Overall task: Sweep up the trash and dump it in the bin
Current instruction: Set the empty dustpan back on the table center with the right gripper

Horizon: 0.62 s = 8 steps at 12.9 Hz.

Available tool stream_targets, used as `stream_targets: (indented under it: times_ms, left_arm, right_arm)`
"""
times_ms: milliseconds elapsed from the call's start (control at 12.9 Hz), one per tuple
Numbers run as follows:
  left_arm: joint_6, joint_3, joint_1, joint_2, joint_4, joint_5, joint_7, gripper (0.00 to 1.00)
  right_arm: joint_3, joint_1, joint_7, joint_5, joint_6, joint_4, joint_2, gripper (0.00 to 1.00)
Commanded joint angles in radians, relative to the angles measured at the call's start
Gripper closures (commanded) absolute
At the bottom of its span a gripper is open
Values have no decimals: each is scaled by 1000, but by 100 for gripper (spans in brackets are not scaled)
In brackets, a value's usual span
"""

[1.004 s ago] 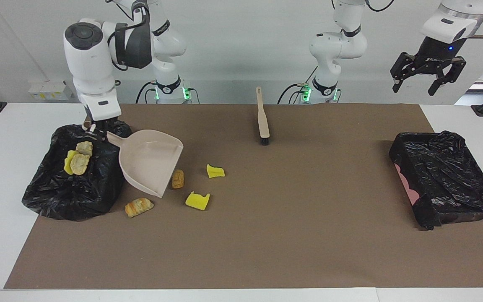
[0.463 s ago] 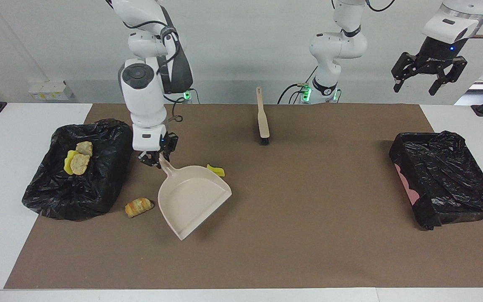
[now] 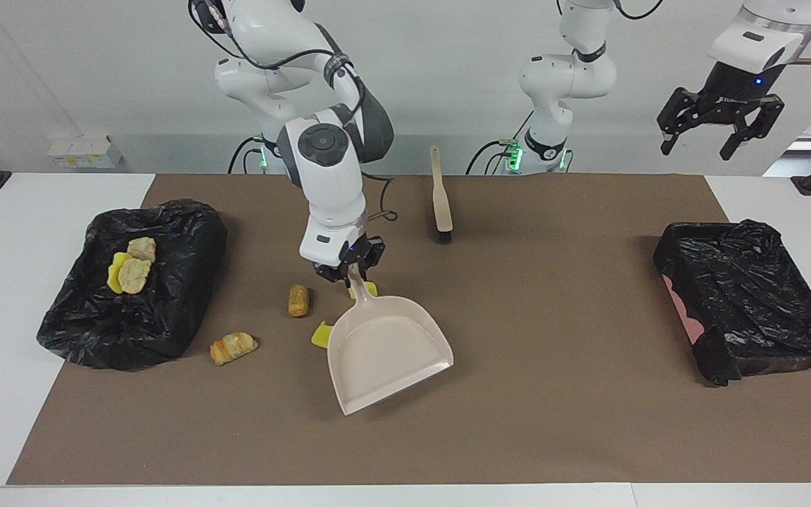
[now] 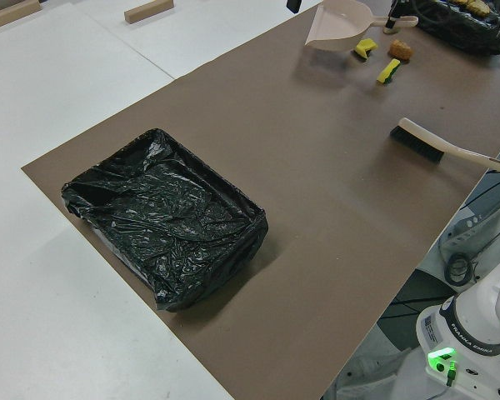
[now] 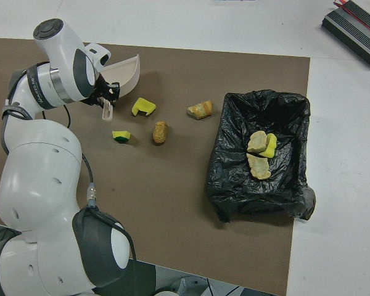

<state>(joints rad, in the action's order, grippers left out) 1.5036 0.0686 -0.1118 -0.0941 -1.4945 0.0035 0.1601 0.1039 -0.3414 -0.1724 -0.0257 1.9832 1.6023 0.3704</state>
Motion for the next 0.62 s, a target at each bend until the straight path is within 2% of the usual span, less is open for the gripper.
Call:
stream_targets:
  times_ms: [0,154,309,386,463,541]
  left_arm:
    - [-25,-6,9,8,28,13,4,0]
    - [-25,-7,9,8,28,13,4,0]
    - [-25,-6,9,8,28,13,4,0]
    - [-25,-6,9,8,28,13,4,0]
    - [-25,-6,9,8,28,13,4,0]
    - [-25,-7,9,8,28,13,4,0]
  right_arm:
    - [-4,-95,-238,-30,-7,-135,120,100]
    - [-4,-157,-407,-28,-10,-233,206,100]
    - [-4,-192,-491,-39,21,-257,234,100]
    - [-4,-189,-486,-49,40,-251,231,26]
    - [-4,-195,-480,-42,40,-246,229,0]
    - [-4,-197,-469,-37,40,-246,222,0]
